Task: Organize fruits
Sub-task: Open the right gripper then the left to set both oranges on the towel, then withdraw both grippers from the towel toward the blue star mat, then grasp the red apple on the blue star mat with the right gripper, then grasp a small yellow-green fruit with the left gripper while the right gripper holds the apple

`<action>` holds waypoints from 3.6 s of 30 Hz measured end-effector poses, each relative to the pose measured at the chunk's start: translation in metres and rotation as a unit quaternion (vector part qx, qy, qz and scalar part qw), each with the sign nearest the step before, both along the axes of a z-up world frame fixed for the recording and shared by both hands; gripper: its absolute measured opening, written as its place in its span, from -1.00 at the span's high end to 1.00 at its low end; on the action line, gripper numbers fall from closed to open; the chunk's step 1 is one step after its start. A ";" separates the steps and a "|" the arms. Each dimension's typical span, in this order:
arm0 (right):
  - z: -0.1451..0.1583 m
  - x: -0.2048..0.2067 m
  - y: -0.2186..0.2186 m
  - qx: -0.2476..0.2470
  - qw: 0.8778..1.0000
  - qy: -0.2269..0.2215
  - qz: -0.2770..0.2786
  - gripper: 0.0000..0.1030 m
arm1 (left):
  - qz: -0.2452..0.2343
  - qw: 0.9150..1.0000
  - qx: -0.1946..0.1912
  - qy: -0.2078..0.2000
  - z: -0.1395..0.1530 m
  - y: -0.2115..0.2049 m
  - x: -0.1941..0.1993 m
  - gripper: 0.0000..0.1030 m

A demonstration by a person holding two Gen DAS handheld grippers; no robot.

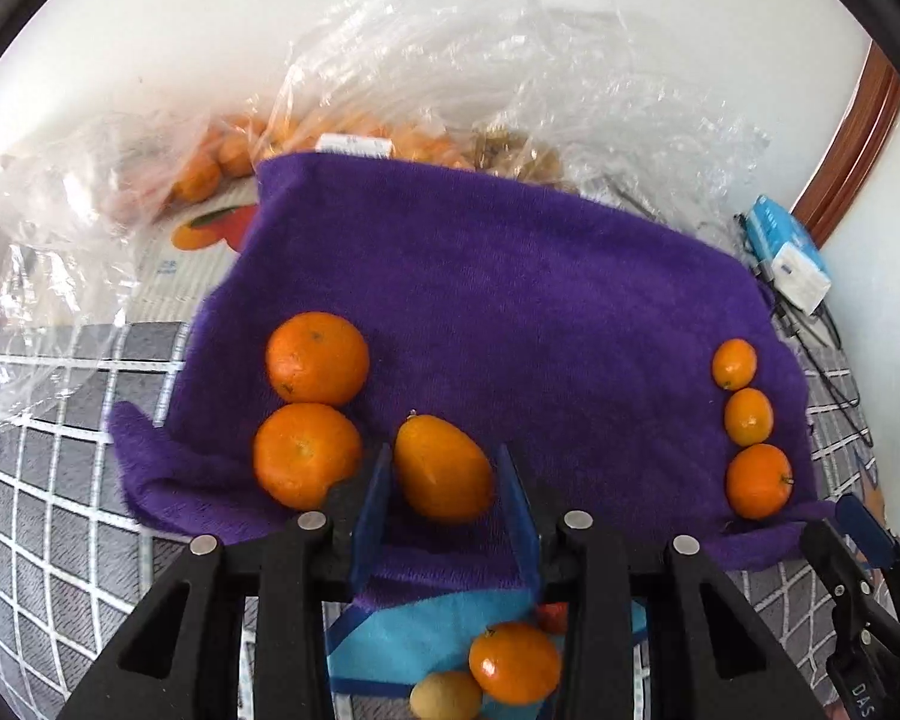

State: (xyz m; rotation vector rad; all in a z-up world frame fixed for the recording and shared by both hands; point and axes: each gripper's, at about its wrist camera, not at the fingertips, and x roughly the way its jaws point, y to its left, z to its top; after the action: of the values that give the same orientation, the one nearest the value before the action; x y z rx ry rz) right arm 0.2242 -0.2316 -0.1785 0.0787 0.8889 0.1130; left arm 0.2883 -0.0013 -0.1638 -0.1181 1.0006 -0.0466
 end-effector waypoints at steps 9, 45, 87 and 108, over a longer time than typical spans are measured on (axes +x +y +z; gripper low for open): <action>0.014 -0.032 0.016 -0.024 0.999 -0.020 -0.011 -0.04 | 0.022 0.998 -0.020 -0.050 0.029 0.043 -0.056 -0.04; -0.010 -0.053 0.117 -0.012 0.999 -0.008 0.048 0.07 | 0.086 0.993 -0.027 -0.076 -0.036 0.146 -0.145 -0.28; -0.031 -0.068 0.040 -0.017 0.999 -0.008 0.030 0.54 | 0.062 0.996 -0.012 -0.064 -0.036 0.148 -0.145 -0.52; -0.046 -0.075 0.005 0.028 0.999 -0.007 0.014 0.54 | -0.016 0.998 -0.039 -0.046 -0.018 0.033 -0.112 0.19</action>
State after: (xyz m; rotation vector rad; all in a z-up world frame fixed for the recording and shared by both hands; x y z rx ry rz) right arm 0.1489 -0.2268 -0.2242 0.1178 0.8727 0.1636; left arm 0.1767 0.0320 -0.1817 -0.1697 0.9098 -0.1202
